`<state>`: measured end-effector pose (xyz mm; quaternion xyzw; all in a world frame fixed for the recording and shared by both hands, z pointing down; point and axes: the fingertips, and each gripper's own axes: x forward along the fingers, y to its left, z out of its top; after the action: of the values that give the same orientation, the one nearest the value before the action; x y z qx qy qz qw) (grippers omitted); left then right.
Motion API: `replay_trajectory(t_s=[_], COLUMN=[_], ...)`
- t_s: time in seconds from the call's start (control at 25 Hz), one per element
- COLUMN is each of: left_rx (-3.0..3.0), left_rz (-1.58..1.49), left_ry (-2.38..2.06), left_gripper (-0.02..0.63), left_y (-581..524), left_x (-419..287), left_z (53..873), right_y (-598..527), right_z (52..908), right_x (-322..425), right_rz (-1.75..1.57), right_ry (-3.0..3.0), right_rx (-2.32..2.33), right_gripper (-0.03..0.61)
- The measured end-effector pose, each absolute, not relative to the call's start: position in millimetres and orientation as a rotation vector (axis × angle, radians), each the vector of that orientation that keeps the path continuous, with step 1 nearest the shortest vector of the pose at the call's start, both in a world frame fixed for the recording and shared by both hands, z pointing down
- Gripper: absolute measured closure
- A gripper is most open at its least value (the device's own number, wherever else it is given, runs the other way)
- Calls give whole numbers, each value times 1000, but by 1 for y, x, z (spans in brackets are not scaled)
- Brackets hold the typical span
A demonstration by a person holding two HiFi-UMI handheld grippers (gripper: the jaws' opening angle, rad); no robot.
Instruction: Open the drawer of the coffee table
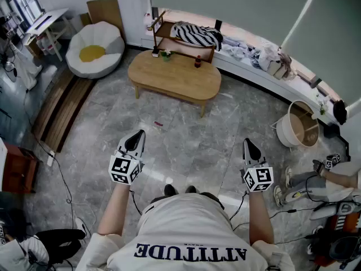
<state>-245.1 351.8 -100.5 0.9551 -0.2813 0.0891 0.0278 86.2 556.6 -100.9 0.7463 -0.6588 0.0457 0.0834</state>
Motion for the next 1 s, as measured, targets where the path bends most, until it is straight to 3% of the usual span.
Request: replay_trajectory(t_s=[1.0], left_rx=[2943], left_rz=[279], left_ry=[-865], left_gripper=[592], left_y=[360], left_x=[-261], left_z=[-95], right_y=[558], right_z=[-98], right_x=[65], right_rz=[126], right_ry=[-1982], right_rx=[2217], right_gripper=[560])
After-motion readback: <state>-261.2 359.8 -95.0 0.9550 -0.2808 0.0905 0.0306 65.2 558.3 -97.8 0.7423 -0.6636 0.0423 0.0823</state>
